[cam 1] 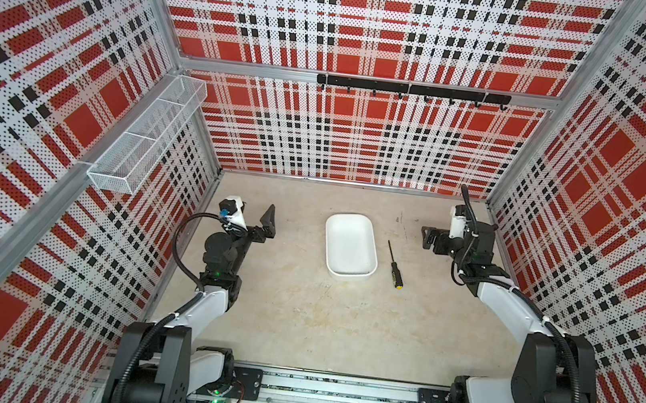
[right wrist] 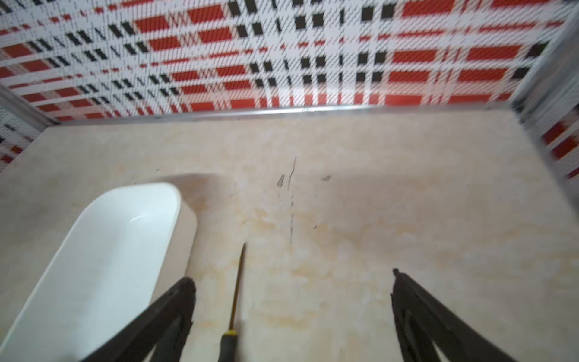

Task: Put the screwdriver in the bin
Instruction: 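Move the right gripper toward the screwdriver while the left arm lifts slightly, then lower the right gripper and close it on the screwdriver's black handle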

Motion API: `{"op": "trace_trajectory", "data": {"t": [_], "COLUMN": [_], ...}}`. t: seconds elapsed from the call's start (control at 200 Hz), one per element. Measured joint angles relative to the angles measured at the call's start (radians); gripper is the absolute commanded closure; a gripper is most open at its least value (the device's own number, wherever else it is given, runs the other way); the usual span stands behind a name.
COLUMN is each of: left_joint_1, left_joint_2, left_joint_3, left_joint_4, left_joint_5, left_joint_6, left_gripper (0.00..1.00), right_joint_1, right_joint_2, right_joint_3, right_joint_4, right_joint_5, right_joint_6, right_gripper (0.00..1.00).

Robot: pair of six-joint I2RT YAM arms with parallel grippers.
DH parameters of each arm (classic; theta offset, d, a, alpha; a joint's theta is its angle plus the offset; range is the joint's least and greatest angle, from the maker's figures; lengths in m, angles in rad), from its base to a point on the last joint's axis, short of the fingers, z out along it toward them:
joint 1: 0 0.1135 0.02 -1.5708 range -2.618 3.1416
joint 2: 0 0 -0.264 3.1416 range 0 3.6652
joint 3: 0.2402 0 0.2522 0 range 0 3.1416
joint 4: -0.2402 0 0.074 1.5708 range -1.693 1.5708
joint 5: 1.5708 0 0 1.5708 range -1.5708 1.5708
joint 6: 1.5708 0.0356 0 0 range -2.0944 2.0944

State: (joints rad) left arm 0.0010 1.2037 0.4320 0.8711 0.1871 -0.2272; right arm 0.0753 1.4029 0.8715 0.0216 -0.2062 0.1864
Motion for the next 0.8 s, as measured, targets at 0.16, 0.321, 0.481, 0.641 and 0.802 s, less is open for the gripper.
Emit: {"op": "trace_trajectory", "data": {"t": [0.16, 0.321, 0.481, 0.641, 0.802], "left_joint_1": [-0.036, -0.085, -0.121, -0.138, -0.138], "left_joint_2": [0.058, 0.072, 0.072, 0.072, 0.073], "left_joint_3": [0.020, 0.007, -0.045, -0.089, -0.089], "left_joint_4": [-0.056, -0.092, -0.095, -0.107, -0.110], "left_joint_5": [0.112, 0.190, 0.224, 0.226, 0.248], "left_joint_6": [-0.072, -0.149, -0.208, -0.242, -0.256], "left_gripper": [0.02, 0.02, 0.02, 0.02, 0.02], "right_joint_1": [0.041, 0.103, 0.145, 0.159, 0.167], "right_joint_2": [0.026, 0.083, 0.170, 0.240, 0.277], "right_joint_3": [0.006, 0.029, 0.032, 0.032, 0.033], "right_joint_4": [-0.137, -0.210, -0.238, -0.243, -0.241], "right_joint_5": [-0.107, -0.122, -0.115, -0.110, -0.103], "right_joint_6": [0.046, 0.068, 0.079, 0.093, 0.103], "right_gripper": [0.01, 0.04, 0.08, 0.13, 0.22]}}
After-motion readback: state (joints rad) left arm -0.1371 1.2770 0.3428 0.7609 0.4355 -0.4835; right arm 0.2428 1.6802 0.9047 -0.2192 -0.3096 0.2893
